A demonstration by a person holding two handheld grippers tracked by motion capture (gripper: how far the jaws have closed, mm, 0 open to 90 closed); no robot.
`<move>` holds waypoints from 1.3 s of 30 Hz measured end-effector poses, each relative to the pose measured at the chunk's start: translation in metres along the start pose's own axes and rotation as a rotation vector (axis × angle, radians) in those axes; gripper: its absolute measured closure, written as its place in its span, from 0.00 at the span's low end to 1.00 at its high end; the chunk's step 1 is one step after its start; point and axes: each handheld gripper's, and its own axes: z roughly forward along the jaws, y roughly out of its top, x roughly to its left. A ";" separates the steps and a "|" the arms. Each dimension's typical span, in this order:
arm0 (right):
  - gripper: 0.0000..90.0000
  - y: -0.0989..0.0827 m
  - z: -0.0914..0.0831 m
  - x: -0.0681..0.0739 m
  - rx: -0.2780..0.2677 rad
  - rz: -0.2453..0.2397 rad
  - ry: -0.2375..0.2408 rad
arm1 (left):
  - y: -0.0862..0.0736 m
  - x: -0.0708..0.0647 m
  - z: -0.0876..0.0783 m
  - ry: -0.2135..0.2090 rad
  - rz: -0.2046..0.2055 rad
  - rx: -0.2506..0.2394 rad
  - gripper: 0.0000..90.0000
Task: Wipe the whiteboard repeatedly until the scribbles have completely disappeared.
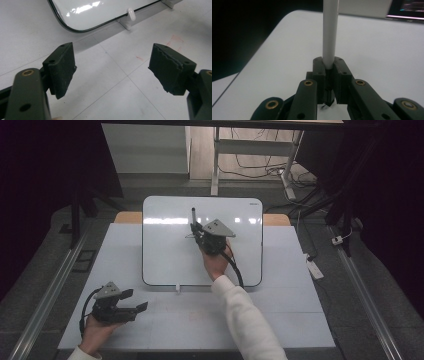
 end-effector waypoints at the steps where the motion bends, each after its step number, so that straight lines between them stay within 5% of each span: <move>1: 0.90 0.003 0.000 -0.004 -0.008 0.013 -0.013 | 0.000 0.000 0.000 0.000 0.001 0.000 0.24; 4: 0.90 0.004 0.000 -0.006 -0.001 0.004 -0.014 | 0.000 0.001 -0.001 -0.002 -0.003 -0.002 0.24; 9: 0.90 -0.012 -0.007 0.011 0.035 -0.045 0.061 | 0.000 0.001 0.000 0.000 -0.001 0.001 0.24; 16: 0.90 -0.002 -0.005 -0.004 0.001 0.005 -0.004 | 0.000 0.000 0.000 0.001 -0.002 0.000 0.24; 22: 0.90 -0.008 0.005 0.021 0.028 -0.035 0.084 | 0.000 0.000 0.000 0.000 0.001 0.003 0.24; 30: 0.90 -0.001 0.008 0.011 -0.008 0.016 0.036 | -0.001 0.002 -0.002 0.002 -0.006 -0.003 0.24; 35: 0.90 -0.007 0.010 0.025 0.015 -0.021 0.086 | -0.001 0.001 -0.001 0.002 0.000 0.000 0.24; 39: 0.90 -0.006 0.009 0.022 0.001 -0.020 0.058 | -0.001 0.001 -0.002 0.003 -0.003 -0.004 0.24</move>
